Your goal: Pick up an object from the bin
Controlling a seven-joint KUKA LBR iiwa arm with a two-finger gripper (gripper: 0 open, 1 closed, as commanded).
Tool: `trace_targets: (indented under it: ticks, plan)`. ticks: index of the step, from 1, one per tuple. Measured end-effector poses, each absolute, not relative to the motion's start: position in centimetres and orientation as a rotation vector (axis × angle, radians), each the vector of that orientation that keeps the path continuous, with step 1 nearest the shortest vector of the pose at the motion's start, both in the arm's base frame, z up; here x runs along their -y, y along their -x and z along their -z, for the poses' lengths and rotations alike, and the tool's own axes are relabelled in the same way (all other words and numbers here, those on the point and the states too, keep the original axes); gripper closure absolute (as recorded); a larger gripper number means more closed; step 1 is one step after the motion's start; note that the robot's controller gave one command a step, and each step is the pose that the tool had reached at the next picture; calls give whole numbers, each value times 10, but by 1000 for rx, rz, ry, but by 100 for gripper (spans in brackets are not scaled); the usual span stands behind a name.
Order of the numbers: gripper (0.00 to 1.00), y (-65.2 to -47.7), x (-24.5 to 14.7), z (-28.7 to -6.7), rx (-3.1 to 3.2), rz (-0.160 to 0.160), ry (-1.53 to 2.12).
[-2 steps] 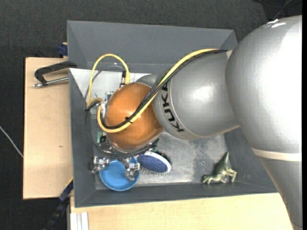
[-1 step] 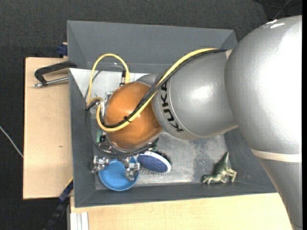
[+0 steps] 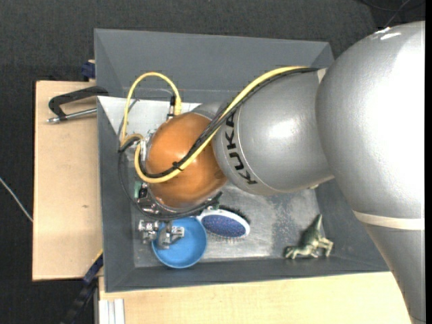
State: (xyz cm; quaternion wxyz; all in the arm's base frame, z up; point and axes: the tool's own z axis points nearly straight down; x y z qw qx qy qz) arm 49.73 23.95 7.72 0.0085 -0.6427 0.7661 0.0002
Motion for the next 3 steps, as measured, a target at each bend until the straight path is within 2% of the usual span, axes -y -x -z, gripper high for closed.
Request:
trace_targets:
  ticks: [1, 3]
  plan:
    - [100, -500, -242, -128, -2399, 1, 2009]
    - [100, -502, -246, -187, -2406, 0, 2006]
